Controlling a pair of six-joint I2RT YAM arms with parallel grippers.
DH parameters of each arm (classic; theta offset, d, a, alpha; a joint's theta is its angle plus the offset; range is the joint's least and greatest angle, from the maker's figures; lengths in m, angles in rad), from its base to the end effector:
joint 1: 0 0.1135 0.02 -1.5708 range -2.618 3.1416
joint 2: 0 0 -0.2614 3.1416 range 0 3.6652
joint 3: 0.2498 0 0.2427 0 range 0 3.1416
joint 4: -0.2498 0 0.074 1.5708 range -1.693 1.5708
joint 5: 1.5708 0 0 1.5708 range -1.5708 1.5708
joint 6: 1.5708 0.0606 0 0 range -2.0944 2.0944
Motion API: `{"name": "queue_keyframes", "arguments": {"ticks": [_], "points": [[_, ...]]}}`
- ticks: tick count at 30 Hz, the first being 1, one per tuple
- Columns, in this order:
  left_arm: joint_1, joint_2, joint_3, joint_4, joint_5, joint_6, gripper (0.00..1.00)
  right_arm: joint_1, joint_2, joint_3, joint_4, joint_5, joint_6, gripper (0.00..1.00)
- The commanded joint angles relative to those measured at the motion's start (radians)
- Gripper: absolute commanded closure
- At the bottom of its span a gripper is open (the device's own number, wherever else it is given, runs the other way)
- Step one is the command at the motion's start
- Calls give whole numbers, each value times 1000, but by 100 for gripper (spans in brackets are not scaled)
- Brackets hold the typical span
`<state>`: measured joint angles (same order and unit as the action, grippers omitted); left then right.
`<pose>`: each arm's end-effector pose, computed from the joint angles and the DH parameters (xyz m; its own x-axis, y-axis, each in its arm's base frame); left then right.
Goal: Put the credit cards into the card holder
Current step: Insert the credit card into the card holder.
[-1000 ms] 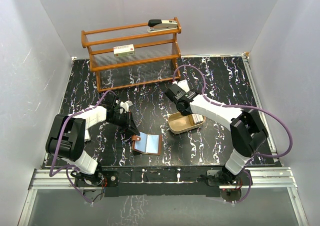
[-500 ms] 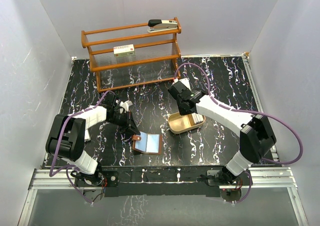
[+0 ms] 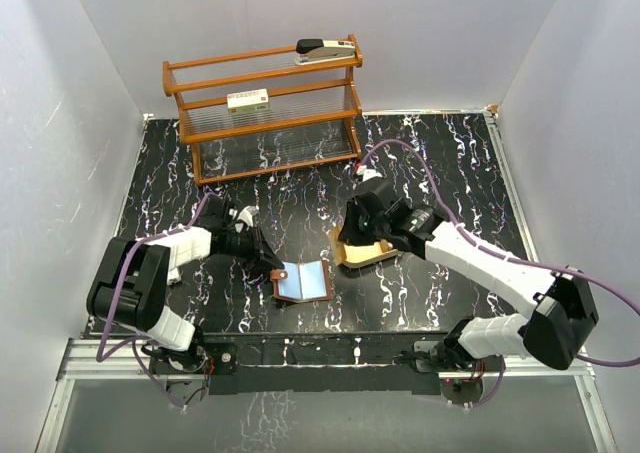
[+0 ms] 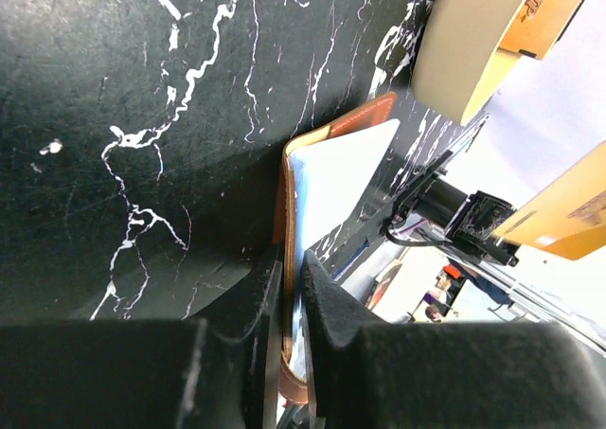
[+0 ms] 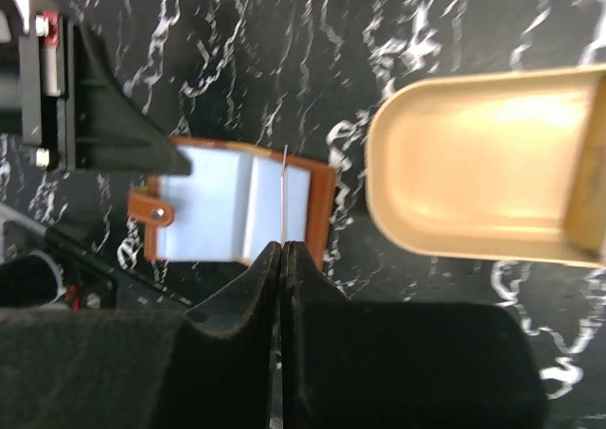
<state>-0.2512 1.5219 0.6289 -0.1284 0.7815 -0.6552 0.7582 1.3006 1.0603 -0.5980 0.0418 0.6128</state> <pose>0.2437 -0.1066 0.1292 -0.9796 -0.1951 -0.0480 -0.0809 0.6019 -0.7945 0.2071 0.1927 0.2677 -0.8251 0.0101 -0.5649 -0.2349 0.9032 0.3592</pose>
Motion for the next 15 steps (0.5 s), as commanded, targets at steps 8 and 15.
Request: {"name": "queue_keyframes", "arguments": {"ticks": [8, 15], "points": [[-4, 13, 9, -50, -47, 23, 76, 139, 33, -198, 390, -121, 250, 100], [-5, -6, 36, -126, -122, 50, 64, 171, 189, -152, 377, -105, 231, 100]]}}
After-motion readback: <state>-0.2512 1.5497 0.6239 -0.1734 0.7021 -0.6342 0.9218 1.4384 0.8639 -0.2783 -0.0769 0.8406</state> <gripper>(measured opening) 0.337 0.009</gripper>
